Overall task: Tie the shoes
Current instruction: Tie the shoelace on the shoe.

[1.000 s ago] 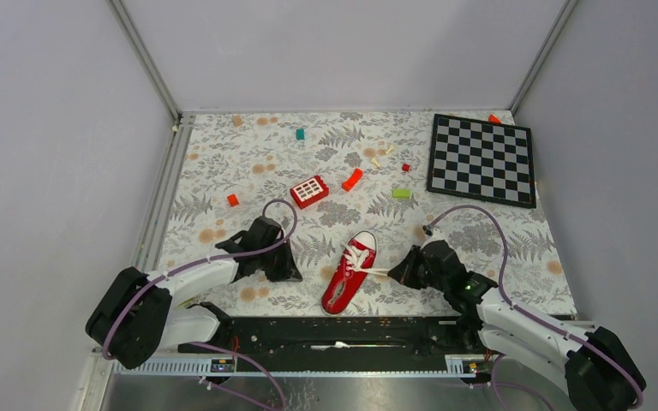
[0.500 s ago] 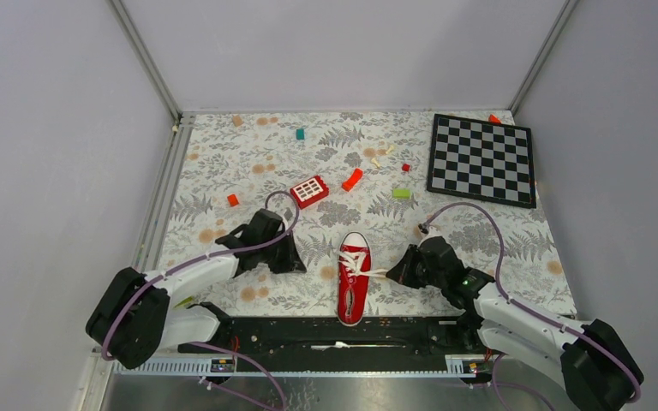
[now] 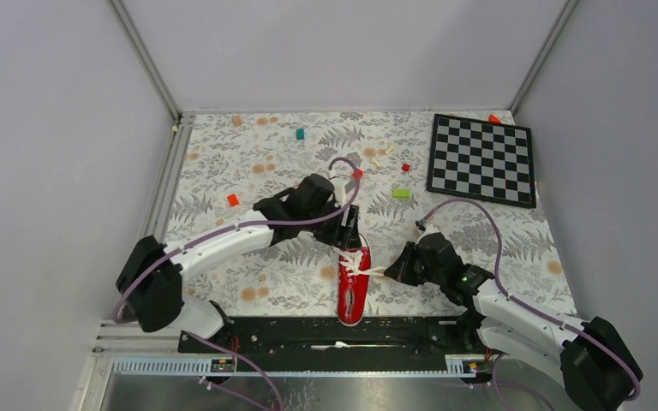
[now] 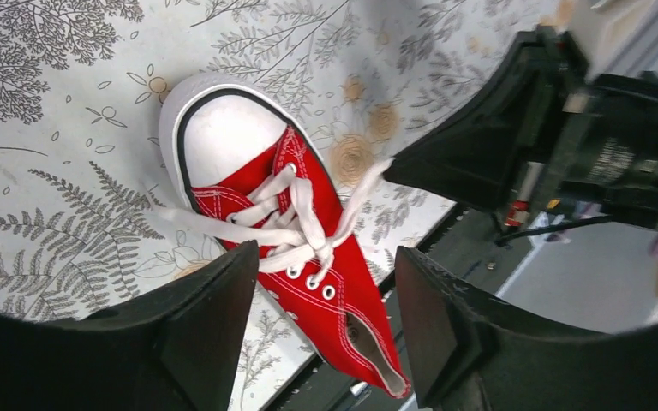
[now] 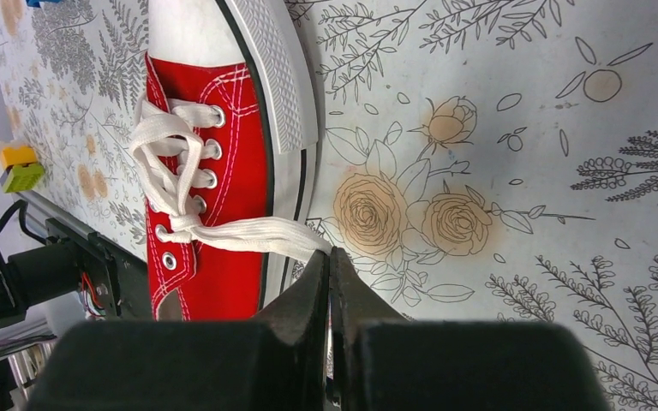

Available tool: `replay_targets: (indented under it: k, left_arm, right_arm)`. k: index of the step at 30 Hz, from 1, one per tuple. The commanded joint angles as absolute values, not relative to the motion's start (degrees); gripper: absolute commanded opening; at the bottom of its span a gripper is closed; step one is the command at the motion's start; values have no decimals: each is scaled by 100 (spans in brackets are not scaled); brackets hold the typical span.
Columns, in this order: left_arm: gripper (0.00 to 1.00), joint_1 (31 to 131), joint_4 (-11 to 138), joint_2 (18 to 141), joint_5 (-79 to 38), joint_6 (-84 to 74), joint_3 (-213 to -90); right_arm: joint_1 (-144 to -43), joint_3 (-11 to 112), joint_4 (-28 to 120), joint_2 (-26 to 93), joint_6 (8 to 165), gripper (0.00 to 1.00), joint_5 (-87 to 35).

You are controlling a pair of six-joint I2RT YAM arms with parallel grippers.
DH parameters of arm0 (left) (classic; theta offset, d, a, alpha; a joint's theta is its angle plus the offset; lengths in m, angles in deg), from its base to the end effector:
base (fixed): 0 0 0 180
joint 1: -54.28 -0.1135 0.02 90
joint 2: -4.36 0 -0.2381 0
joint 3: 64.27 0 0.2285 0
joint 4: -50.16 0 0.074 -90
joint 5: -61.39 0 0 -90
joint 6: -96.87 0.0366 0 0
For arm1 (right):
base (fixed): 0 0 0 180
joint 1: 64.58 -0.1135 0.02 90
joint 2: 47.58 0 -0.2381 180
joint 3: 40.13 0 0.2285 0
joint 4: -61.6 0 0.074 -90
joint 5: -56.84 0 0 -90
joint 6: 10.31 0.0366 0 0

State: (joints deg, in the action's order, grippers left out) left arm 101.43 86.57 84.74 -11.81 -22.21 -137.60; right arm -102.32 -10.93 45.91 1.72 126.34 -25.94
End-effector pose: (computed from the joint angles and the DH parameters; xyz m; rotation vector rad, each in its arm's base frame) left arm 0.1868 -0.2170 0.2452 0.5510 2.4512 -0.9569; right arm 0.1307 0.1070 0.1510 0.1073 2.3579 0.9213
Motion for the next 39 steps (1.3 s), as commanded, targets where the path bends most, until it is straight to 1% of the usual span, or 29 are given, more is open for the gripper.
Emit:
replay_targets:
  k: [1,5,10,16,19,25,28,30,31,33,36,38,39]
  left_arm:
    - [66,10502,9313,9103,-1949,-1827,-14462]
    - [66,10737,9494,9516,-2442,-2125,-14805]
    - [67,11137,9983,10070,-3376,-2375,-15427]
    - [66,11342,10179,10539,-3885,-2458,-15789]
    - [63,11348,10185,10682,-3977,-2436,-15868]
    - [54,11356,10243,10888,-4042,-2401,-16069]
    - [44,11356,10248,10957,-3883,-2342,-16133]
    - [35,11352,10247,10982,-3772,-2343,-16131]
    - [33,11356,10247,10979,-3741,-2349,-16118]
    - [34,11356,10252,10939,-3714,-2364,-16059]
    - [47,11356,10339,10834,-3789,-2423,-16006]
    - [50,11352,10426,10815,-3790,-2417,-16001]
    - [50,11352,10455,10811,-3750,-2416,-16007]
  right_arm:
    - [-10178,-867,4581,231,12517,0,-2422]
    - [-10182,-873,4799,260,12518,0,-2386]
    - [-10185,-910,4874,284,12555,0,-2368]
    - [-10185,-934,4889,270,12574,0,-2323]
    - [-10183,-950,4892,252,12583,0,-2321]
    - [-10183,-1003,4911,204,12642,0,-2321]
    - [-10184,-1005,4894,186,12653,0,-2344]
    - [-10183,-1001,4883,175,12650,0,-2349]
    - [-10180,-997,4869,180,12650,0,-2356]
    - [-10185,-996,4868,187,12649,0,-2371]
    - [-10183,-988,4891,207,12653,0,-2352]
    - [-10185,-990,4899,235,12649,0,-2345]
    - [-10185,-988,4906,245,12645,0,-2341]
